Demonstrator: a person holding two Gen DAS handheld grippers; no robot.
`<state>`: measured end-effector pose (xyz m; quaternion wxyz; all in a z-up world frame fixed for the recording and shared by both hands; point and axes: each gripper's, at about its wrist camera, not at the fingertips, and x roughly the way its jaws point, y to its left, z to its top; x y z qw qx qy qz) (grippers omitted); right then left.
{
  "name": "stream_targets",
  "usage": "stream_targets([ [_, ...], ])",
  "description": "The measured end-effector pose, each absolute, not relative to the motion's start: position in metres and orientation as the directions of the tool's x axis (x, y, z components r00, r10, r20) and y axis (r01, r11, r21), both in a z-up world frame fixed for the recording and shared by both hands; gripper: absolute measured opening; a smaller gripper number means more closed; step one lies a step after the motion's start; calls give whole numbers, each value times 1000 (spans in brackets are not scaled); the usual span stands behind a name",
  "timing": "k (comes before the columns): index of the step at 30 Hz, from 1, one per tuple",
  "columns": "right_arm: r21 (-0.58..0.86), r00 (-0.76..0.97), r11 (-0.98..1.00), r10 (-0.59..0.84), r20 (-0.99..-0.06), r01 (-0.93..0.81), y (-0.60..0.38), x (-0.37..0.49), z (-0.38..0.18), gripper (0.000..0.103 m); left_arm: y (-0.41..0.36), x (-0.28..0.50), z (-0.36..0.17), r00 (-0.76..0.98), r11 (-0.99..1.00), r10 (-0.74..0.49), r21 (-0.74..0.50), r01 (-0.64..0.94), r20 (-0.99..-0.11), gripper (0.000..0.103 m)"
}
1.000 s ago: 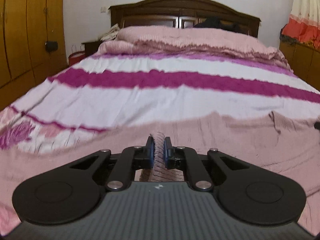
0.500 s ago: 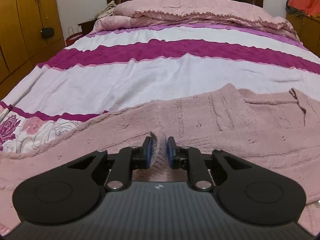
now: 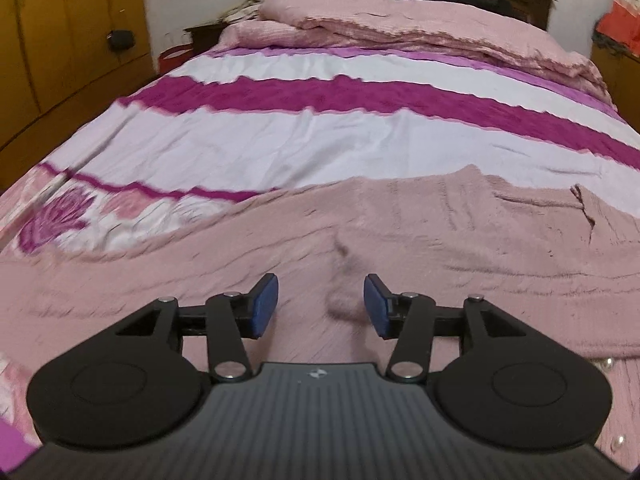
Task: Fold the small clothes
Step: 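Reach the left gripper to a side edge of the cardigan and grasp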
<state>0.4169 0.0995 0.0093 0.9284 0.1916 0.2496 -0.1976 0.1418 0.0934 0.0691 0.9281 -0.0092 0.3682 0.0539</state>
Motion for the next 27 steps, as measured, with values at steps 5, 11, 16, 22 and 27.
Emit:
stream_targets([
  [5,322,795,818,-245,-556,477,115,400,10,67,118,113,73,706,983,112,-26,-182,-700,63],
  [11,325,786,807,-253,-564,493,139,390,10,67,139,82,73,682,967,172,-12,-256,-711,74],
  [16,337,788,806,-237,-568,486,154,385,13,67,156,65,72,661,955,192,-17,-296,-726,80],
  [22,333,797,828,-205,-568,451,175,375,13,67,180,53,73,653,920,224,-63,-386,-724,85],
  [27,319,786,832,-204,-583,453,184,370,10,67,208,47,71,660,872,237,-144,-468,-712,90],
])
